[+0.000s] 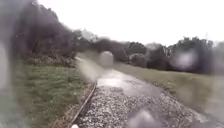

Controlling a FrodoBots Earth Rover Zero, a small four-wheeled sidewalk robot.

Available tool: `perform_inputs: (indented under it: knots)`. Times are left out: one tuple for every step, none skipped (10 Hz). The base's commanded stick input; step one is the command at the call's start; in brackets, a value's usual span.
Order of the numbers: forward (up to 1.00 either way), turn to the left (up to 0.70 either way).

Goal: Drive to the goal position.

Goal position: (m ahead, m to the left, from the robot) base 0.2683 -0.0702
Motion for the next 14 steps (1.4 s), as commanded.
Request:
perform_inputs:
  knots:
    - [0.70,0.00]
    - [0.70,0.00]
    - [0.70,0.00]
    - [0.70,0.00]
    - [0.70,0.00]
    - [0.70,0.00]
    - [0.70,0.00]
    - [0.70,0.00]
    - [0.70,0.00]
    - [0.70,0.00]
    - [0.70,-0.16]
    - [0.70,-0.35]
    - [0.70,-0.34]
    - [0.70,-0.33]
